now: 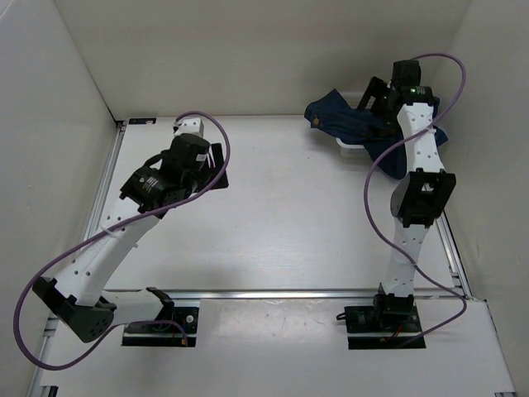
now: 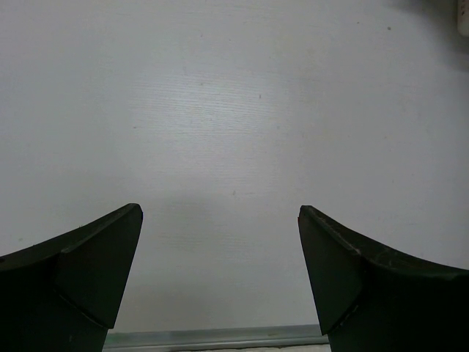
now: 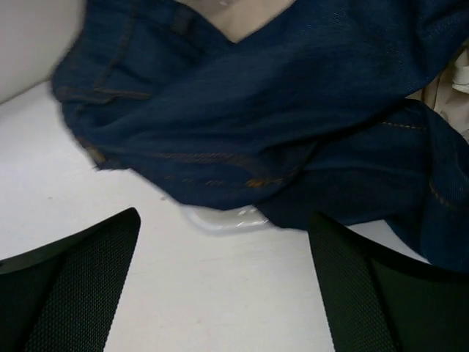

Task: Fold and stack the trousers
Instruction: Grab the trousers from the pile

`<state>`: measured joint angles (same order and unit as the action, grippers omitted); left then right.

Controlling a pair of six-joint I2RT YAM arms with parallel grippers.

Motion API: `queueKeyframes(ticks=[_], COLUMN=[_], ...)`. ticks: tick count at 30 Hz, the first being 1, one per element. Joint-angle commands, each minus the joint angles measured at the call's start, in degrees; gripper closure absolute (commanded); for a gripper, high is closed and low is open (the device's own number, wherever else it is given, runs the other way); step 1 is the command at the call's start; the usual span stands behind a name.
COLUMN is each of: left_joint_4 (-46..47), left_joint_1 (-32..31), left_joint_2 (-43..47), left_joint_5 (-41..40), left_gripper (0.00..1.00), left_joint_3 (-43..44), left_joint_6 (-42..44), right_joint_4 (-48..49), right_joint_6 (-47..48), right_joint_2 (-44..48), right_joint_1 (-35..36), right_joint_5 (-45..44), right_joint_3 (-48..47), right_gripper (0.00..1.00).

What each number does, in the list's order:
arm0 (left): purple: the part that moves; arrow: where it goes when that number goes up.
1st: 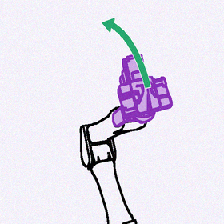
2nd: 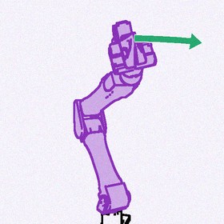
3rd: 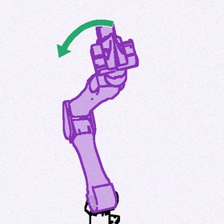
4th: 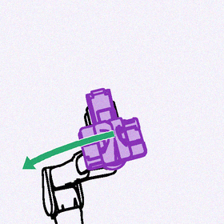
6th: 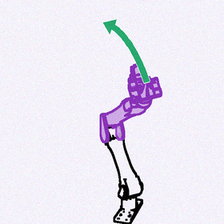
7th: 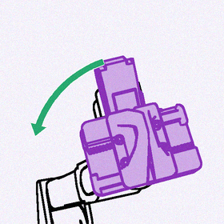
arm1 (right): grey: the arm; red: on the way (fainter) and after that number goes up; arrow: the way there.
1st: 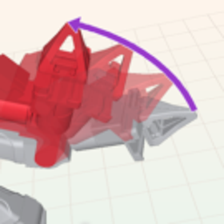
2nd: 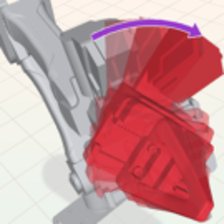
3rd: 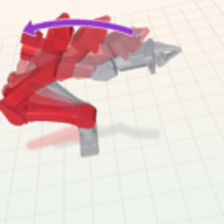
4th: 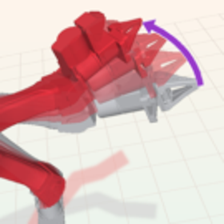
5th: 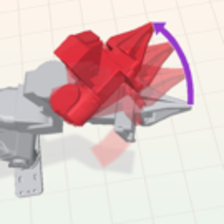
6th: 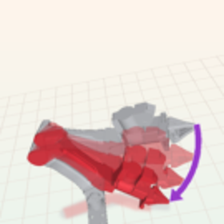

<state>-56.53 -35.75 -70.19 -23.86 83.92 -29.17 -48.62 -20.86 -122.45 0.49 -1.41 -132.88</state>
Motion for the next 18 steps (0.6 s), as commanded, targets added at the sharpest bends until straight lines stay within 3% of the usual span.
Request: queueKeyframes(ticks=[1, 12, 13, 15, 16, 18], left_joint_4=[-0.50, -2.70, -2.71, -2.71, -2.71, -2.71], left_joint_1=[0.15, 0.15, 0.15, 0.15, 0.15, 0.15], left_joint_2=[0.15, -8.46, -8.47, -9.08, -9.08, -9.08], left_joint_5=[0.48, -1.10, -1.71, -1.72, -1.72, -1.72], left_gripper=[0.01, 0.01, 0.01, 0.01, 0.01, 0.01], left_joint_3=[-0.78, -0.78, -0.08, 0.45, 0.46, 0.46], left_joint_6=[0.08, -0.54, -0.54, -0.54, -0.54, -0.54], right_joint_4=[-3.07, 6.60, 8.70, 10.47, 11.35, 11.88], right_joint_6=[-4.88, -12.09, -13.31, -13.85, -14.64, -14.65], right_joint_2=[-4.80, -19.14, -19.92, -20.63, -21.15, -21.16], right_joint_1=[-2.77, -3.83, -3.83, -3.83, -3.83, -3.83], right_joint_5=[5.98, 14.93, 15.55, 16.78, 17.57, 17.58], right_joint_3=[-7.02, -13.72, -13.20, -13.19, -13.19, -13.81], right_gripper=[0.00, 0.00, 0.13, 0.30, 0.50, 0.66])
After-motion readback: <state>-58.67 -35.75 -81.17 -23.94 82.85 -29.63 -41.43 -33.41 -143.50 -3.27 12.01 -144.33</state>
